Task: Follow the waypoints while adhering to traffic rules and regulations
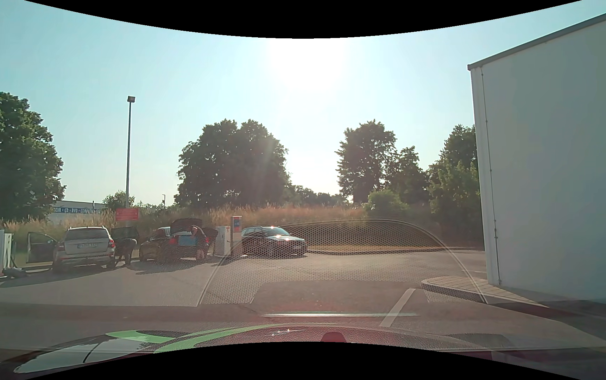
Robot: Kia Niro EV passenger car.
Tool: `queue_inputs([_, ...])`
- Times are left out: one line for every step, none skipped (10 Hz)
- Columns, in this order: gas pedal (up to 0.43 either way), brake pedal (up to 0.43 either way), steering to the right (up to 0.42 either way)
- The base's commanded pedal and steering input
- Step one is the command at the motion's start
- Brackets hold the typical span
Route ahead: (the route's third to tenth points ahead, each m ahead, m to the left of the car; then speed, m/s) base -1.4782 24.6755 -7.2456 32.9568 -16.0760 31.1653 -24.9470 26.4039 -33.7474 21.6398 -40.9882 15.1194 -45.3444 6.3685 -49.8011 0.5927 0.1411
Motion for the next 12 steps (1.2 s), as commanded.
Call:
queue_inputs([0.02,0.0,0.262])
queue_inputs([0.059,0.0,0.195])
queue_inputs([0.067,0.0,0.115])
queue_inputs([0.098,0.0,0.03])
queue_inputs([0.11,0.0,-0.041])
queue_inputs([0.13,0.0,-0.105])
queue_inputs([0.13,0.0,-0.192])
queue_inputs([0.13,0.0,-0.276])
queue_inputs([0.138,0.0,-0.346])
queue_inputs([0.138,0.0,-0.417])
queue_inputs([0.138,0.0,-0.498])
queue_inputs([0.138,0.0,-0.574])
